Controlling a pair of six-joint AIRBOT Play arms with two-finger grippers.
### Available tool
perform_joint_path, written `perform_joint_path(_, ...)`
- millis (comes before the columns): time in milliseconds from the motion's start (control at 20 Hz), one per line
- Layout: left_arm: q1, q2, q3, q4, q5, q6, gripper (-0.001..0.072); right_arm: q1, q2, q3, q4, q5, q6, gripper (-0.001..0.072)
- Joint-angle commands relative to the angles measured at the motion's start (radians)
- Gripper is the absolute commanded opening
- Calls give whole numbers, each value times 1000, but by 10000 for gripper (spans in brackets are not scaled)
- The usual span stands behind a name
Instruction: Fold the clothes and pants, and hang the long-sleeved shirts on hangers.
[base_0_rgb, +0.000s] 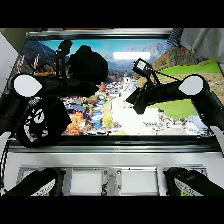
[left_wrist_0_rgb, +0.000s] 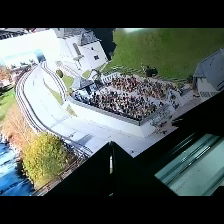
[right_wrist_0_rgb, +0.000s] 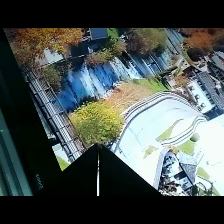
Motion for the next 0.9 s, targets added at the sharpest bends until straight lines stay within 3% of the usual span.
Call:
perform_joint_path(0,0,0,0,0,0,2,13,1,-1,0,0,0,0,16)
perform_joint_path(550,31,1,0,5,0,23,15,1,-1,0,0,0,0,16)
perform_joint_path(600,66,1,1,11,-8,63,161,1,-1,0,0,0,0,16)
perform_joint_path(650,110,0,10,55,-30,68,604,1,-1,0,0,0,0,16)
perform_joint_path(700,158,1,16,122,-50,36,692,1,-1,0,0,0,0,16)
perform_joint_path(850,309,1,-30,390,-119,-86,686,1,-1,0,0,0,0,16)
